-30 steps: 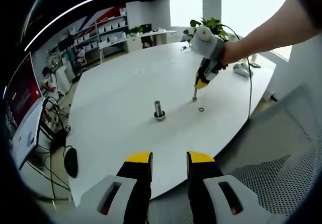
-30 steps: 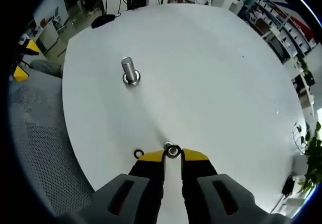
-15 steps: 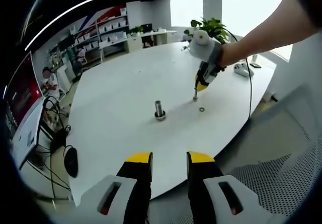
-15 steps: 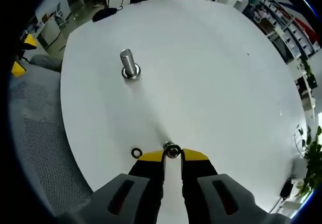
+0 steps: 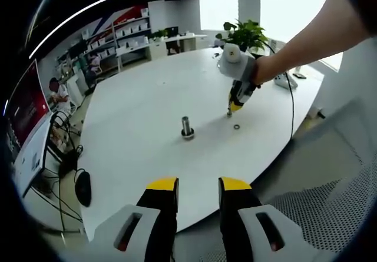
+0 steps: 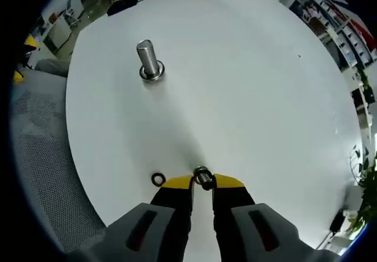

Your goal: Place the washer onto the threaded stud by aligning its center hole with the stud, sliding it down to the base, and recovering from edge contact or off-axis alignment until the washer reaches the visible bottom stop.

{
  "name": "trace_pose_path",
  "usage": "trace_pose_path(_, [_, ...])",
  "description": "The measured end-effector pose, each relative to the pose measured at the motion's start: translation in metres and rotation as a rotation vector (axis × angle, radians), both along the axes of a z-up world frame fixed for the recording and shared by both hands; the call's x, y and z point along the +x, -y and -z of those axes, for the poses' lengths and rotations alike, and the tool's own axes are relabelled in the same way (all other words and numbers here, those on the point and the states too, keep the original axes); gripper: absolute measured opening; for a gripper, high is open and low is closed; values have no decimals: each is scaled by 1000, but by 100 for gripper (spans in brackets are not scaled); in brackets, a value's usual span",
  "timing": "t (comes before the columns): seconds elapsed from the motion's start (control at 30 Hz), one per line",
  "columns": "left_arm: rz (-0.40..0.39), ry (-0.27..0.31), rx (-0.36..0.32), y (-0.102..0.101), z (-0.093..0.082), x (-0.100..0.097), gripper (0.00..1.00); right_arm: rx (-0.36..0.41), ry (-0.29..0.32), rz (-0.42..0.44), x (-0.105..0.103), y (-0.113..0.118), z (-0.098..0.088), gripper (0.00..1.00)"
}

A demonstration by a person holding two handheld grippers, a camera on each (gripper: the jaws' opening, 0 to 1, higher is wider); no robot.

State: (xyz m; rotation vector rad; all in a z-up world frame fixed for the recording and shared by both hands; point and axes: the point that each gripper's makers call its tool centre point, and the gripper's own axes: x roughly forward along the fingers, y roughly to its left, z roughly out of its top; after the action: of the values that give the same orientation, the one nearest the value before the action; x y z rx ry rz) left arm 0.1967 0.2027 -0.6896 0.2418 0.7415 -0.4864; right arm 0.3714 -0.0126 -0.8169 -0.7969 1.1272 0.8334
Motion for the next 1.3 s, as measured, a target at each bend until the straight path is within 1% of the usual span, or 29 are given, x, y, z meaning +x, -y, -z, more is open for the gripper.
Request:
trace_pose_path(0.23, [-6,0,1,-1,0,0,25,-9,-16,7,-3,3,8,14])
trace_pose_path(0.37, [-6,-2,3,-1,1,0,25,-6,-23,10,-5,2,9,14])
trace_pose_path(0.5, [-5,-5,4,-1,1,0,25,-5,-25,9,-4,3,13,15])
trace_pose_path(0.7, [-6,-6,6,-2,1,0,25,9,-23,17,-2,2,13,16])
trace_pose_path(0.9, [-6,-6,6,-1,1,0,25,6,-28,21,-5,4,14,17])
trace_pose_path(1.17, [-6,-3,5,-2,0,0,25,6,-35,48,-10,10,8,19])
trace_pose_path(1.23, [-5,-1,5,-2,0,0,25,9,-27,47,-12,12,6,19])
trace_pose_path(1.3, [-5,0,3,-1,0,0,25,14,-43,57,-16,13,7,19])
